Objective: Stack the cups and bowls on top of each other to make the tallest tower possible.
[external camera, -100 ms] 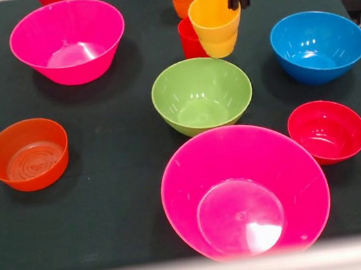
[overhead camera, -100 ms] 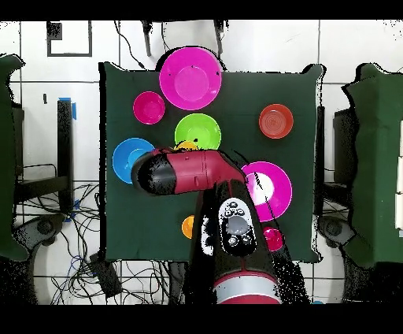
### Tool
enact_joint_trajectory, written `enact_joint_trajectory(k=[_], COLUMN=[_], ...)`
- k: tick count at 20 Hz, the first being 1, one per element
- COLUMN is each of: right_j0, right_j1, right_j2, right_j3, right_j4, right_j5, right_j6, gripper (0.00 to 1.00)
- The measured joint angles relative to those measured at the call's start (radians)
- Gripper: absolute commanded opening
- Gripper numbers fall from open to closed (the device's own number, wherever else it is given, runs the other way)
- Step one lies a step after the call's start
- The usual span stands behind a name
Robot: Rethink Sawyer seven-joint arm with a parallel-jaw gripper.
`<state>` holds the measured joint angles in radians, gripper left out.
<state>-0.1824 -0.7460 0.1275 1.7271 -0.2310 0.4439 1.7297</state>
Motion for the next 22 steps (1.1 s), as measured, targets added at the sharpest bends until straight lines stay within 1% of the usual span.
enact_joint_trajectory(k=[10, 13, 22], right_j0=[-0.023, -0.032, -0.032], right_j1=[0.018, 0.019, 0.034], right_j2=[-0.001, -0.004, -0.019], right_j3=[-0.011, -0.011, -0.011], right_j4=[-0.012, -0.033, -0.102], right_j5=[-0.075, -0.096, -0.152], right_j6=[0.0, 0.0, 0.0], gripper=[0.0, 0.0, 0.0])
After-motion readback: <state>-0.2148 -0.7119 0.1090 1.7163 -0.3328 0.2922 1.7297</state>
